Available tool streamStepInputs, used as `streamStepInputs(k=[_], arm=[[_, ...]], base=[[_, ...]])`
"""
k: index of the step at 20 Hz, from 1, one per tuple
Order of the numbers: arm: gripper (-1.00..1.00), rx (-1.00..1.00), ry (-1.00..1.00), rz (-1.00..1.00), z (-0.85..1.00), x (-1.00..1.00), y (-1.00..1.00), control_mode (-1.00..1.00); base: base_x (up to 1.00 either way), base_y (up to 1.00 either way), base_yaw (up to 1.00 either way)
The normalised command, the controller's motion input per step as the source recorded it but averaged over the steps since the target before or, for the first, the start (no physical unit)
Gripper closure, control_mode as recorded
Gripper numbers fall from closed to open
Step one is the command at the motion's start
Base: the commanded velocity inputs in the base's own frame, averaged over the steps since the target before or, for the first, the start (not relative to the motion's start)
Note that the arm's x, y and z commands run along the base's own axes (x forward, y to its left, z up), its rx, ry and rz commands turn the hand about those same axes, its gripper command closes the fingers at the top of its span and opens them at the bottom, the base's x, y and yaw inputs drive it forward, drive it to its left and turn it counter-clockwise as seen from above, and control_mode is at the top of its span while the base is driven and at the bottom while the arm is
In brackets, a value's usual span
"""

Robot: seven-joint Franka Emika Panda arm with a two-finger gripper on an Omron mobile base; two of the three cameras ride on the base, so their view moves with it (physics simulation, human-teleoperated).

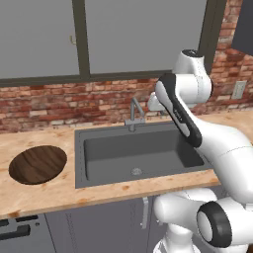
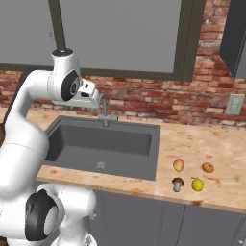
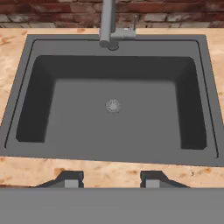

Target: There is a mixed pile of frozen fruits and vegetables on the counter. Locate all the frozen vegetables and place the items in a bowl on the counter. Take all the frozen fruits and defrost them in a running sink.

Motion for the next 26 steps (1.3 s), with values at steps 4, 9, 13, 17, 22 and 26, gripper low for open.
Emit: streamStepInputs(k=[4, 9, 13, 17, 22, 26], arm=[[-1.00, 0.00, -0.03, -0.04, -0.03, -0.27, -0.10, -1.00], [-1.00, -0.02, 0.01, -0.26, -0.32, -0.80, -0.61, -1.00], [-1.00, -0.04, 0.11, -0.37, -0.64, -0.58, -0.85, -1.00], [-1.00, -0.10, 0.11, -0.33, -0.79, -0.22, -0.97, -1.00], [-1.00, -0.06, 0.17, -0.18, -0.61, 0.00, -1.00, -1.00], [-1.00, -0.01, 0.13, -0.02, -0.45, 0.02, -1.00, -1.00]], base=[[0.00, 0.00, 0.00], [0.00, 0.00, 0.00], [0.00, 0.00, 0.00], [0.00, 0.00, 0.00], [0.00, 0.00, 0.00], [0.00, 0.00, 0.00]])
